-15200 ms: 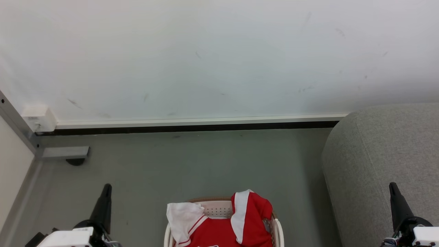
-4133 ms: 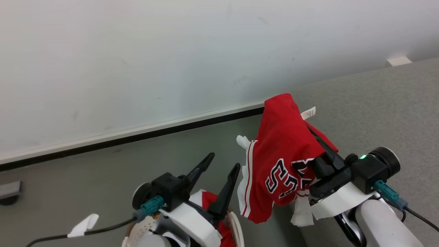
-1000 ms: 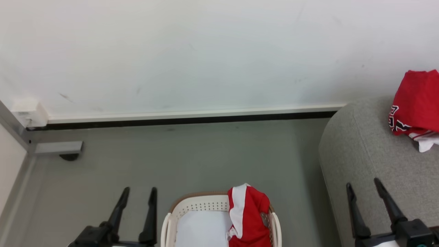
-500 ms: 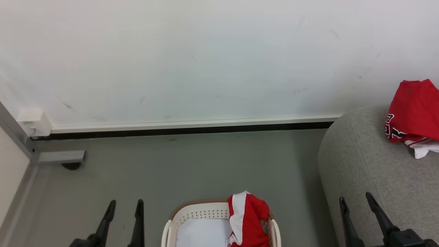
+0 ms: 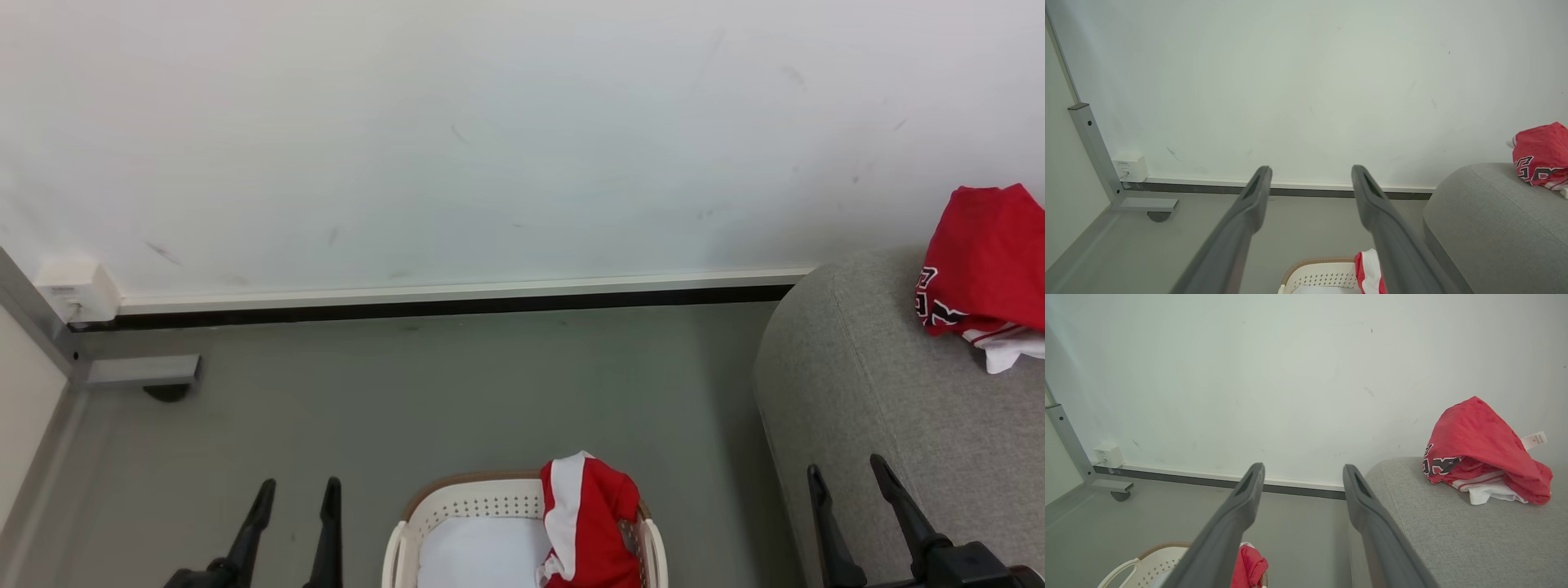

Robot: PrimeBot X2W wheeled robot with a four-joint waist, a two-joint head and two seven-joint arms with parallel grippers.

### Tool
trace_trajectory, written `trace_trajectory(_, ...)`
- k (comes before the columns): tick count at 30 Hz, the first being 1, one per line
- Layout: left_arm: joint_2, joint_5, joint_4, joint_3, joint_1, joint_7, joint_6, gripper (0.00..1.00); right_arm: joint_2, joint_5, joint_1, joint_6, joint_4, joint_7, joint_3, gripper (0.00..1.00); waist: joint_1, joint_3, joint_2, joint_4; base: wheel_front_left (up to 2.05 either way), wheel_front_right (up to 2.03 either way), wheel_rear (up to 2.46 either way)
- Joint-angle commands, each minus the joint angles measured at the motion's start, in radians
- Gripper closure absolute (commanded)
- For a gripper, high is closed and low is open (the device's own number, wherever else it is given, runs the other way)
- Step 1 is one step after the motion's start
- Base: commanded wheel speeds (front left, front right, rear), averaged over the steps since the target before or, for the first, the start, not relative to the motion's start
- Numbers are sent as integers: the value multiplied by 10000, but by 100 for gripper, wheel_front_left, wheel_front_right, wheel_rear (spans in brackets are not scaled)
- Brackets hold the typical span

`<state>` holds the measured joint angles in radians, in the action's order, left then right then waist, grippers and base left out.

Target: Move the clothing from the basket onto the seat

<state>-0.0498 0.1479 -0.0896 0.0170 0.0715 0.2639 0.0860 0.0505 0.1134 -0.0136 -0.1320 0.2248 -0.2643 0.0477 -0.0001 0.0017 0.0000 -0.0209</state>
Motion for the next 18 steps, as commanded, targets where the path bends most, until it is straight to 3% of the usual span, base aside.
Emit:
trace_trajectory(1,-18,64,9,-1,-4,9,-23,0,1,18,-61,25,23,-2,1,0,1,8,0,-19,0,0,0)
trace_trajectory(10,-20,130,-180,310,-215,9,65,0,7,2,-355,25,-178,-2,76,0,1,359,0,-596,0,0,0)
trace_trajectory(18,-22,501,-1385,1328,-1391,8,231,0,3,-54,-1012,25,-791,-2,-75,0,1,1662,0,-1648,0,0,0)
